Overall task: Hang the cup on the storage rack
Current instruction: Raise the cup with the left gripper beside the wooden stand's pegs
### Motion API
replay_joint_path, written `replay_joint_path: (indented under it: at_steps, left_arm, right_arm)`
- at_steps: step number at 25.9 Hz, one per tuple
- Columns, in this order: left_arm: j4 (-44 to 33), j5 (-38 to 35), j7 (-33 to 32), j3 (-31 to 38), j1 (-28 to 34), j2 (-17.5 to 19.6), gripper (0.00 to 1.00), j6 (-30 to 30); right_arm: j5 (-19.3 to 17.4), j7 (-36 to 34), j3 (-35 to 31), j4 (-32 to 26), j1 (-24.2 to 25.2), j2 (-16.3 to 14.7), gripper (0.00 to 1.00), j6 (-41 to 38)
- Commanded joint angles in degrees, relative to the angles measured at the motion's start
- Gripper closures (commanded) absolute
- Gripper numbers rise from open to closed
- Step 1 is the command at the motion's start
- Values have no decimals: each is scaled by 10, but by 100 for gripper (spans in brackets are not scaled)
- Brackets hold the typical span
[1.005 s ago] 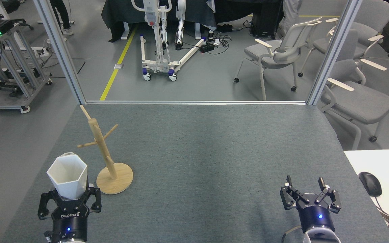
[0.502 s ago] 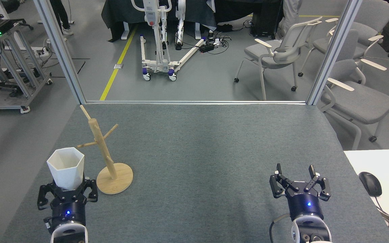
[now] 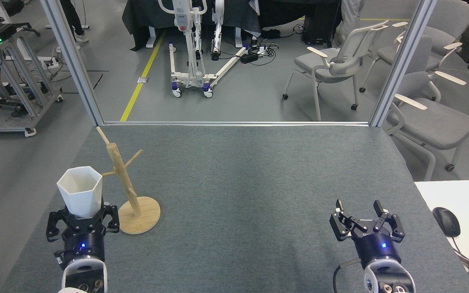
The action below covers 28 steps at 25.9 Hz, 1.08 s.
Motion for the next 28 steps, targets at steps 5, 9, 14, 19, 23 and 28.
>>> replay_joint_path:
  at_steps: [5,9,14,19,23,28]
  left_arm:
    - [-4,-1,1,-19,-2,-4,100,-2]
    - [-4,-1,1,-26,-6,-6,100,-2]
    - [-2,-1,1,-32,-9,-11,100,-2]
    - [-1,-1,2,-32,-9,-14,100,-2]
    - [2,-1,11,-34,-12,-18,31,-4]
    - [-3,-1,25,-35,-13,-27,0,-24]
  right_arm:
    - [-15,2,-12,2,13,-6,0,-16]
    - [-15,3,-12,4,13,-9,0,-17]
    - [-15,3,-11,6,13,-19,0,-17]
    - [-15,3,-9,8,19,-19,0,-17]
    - [-14,3,-9,8,21,-19,0,-17]
    - [-15,3,-9,9,23,-28,0,-17]
